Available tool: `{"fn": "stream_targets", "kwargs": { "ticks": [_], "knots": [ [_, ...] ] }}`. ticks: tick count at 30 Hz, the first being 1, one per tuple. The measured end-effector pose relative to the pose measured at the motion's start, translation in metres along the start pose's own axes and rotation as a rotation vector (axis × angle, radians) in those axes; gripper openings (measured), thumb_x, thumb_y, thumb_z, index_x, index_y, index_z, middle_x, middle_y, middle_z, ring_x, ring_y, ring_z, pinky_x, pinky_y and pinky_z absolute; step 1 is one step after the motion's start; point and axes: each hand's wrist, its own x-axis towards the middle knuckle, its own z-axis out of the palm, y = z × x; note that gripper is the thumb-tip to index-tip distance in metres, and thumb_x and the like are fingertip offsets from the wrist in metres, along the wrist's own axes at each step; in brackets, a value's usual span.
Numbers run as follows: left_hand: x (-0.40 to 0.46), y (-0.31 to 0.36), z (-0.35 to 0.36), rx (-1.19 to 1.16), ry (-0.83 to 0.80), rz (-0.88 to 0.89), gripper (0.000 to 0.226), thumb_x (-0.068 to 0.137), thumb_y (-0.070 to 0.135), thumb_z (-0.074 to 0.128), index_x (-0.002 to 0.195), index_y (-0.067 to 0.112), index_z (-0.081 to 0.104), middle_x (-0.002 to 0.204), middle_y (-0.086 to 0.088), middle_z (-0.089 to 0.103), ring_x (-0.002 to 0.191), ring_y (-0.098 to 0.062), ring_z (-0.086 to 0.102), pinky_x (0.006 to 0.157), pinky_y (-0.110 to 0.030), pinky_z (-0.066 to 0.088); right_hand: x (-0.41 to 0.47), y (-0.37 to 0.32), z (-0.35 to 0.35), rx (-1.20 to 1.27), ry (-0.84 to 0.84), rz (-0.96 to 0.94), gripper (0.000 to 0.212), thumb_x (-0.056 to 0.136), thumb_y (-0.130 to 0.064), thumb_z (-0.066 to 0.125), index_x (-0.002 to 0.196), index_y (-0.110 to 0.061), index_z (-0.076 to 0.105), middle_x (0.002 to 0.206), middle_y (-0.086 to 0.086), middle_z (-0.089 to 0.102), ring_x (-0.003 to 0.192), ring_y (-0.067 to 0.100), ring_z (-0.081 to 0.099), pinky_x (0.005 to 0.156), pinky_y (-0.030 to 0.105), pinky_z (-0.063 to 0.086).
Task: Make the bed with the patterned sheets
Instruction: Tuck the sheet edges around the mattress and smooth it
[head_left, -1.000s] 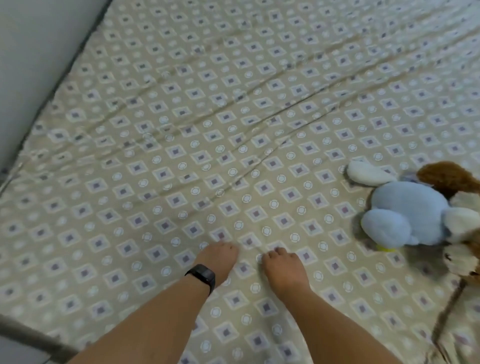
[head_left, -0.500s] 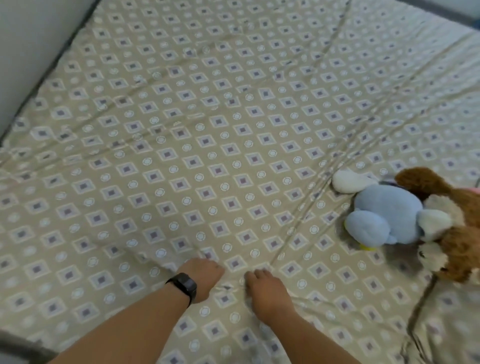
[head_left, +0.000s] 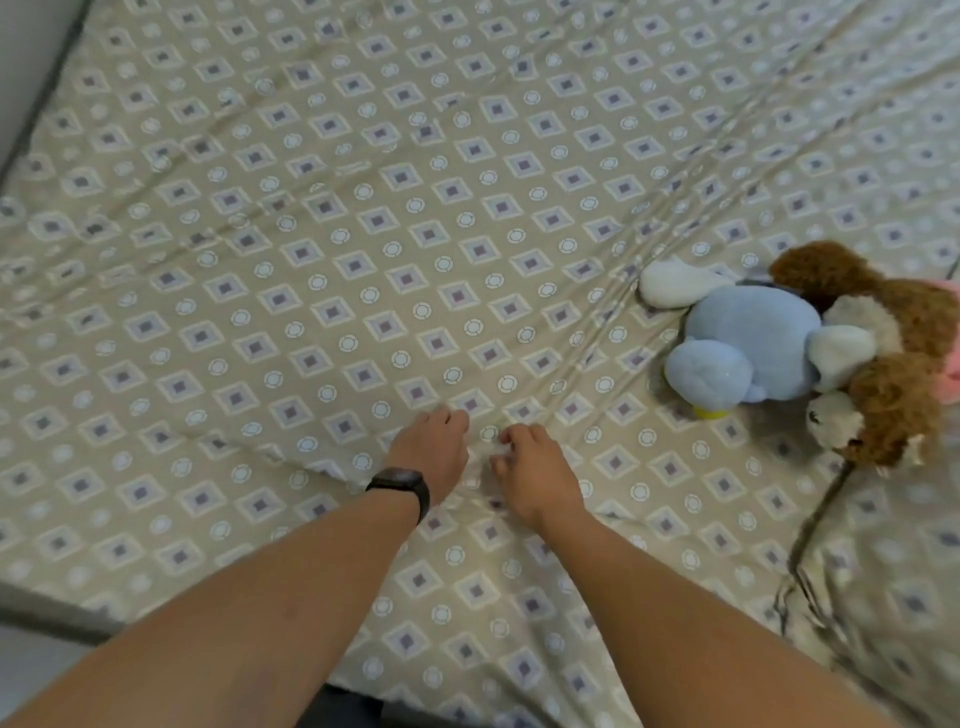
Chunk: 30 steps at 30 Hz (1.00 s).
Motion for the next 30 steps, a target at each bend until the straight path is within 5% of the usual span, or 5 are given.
{"fn": "stream_targets", "kwargs": {
  "ticks": [7, 11, 17, 21, 30],
  "knots": [
    [0.056, -0.076, -0.040, -0.042, 0.194, -0.414, 0.031, 0.101, 0.031, 0.058, 0.124, 0.011, 0.049, 0.127, -0.014, 0.051, 0.119, -0.037, 0.046, 0.087, -0.047, 0.050, 0.061, -0.051, -0.010, 0.146, 0.068, 0.101, 0.033, 0.104, -0.031, 0.047, 0.130, -0.014, 0.052, 0.134, 0.006, 0.045, 0.113, 0.029, 0.054, 0.094, 0.042, 0.048],
    [0.071, -0.096, -0.056, -0.222, 0.148, -0.403, 0.010, 0.100, 0.015, 0.051, 0.101, 0.010, 0.060, 0.102, -0.014, 0.065, 0.093, -0.036, 0.060, 0.075, -0.044, 0.052, 0.067, -0.062, -0.002, 0.119, 0.052, 0.097, 0.028, 0.104, -0.031, 0.044, 0.125, -0.016, 0.054, 0.130, 0.005, 0.047, 0.109, 0.027, 0.054, 0.093, 0.043, 0.048],
    [0.046, -0.263, -0.114, -0.198, 0.114, -0.823, 0.029, 0.095, 0.024, 0.064, 0.092, -0.004, 0.065, 0.082, -0.020, 0.065, 0.072, -0.034, 0.063, 0.069, -0.043, 0.056, 0.083, -0.085, -0.009, 0.038, 0.042, 0.093, 0.028, 0.103, -0.028, 0.041, 0.125, -0.018, 0.056, 0.128, 0.002, 0.048, 0.113, 0.027, 0.052, 0.094, 0.044, 0.049],
    [0.013, -0.322, -0.122, -0.216, 0.020, -0.758, 0.020, 0.096, 0.023, 0.065, 0.098, 0.003, 0.064, 0.082, -0.016, 0.065, 0.071, -0.033, 0.062, 0.061, -0.038, 0.048, 0.105, -0.112, -0.001, -0.063, 0.016, 0.085, 0.030, 0.103, -0.025, 0.040, 0.126, -0.014, 0.055, 0.129, 0.007, 0.048, 0.113, 0.030, 0.052, 0.095, 0.046, 0.048],
    [0.013, -0.323, -0.100, -0.217, 0.194, -0.682, 0.016, 0.102, 0.016, 0.056, 0.090, 0.008, 0.062, 0.093, -0.018, 0.065, 0.077, -0.033, 0.056, 0.074, -0.042, 0.051, 0.135, -0.218, 0.043, -0.210, -0.081, -0.075, 0.033, 0.102, -0.029, 0.044, 0.130, -0.014, 0.053, 0.133, 0.007, 0.045, 0.119, 0.031, 0.050, 0.095, 0.045, 0.048]
  ]
}}
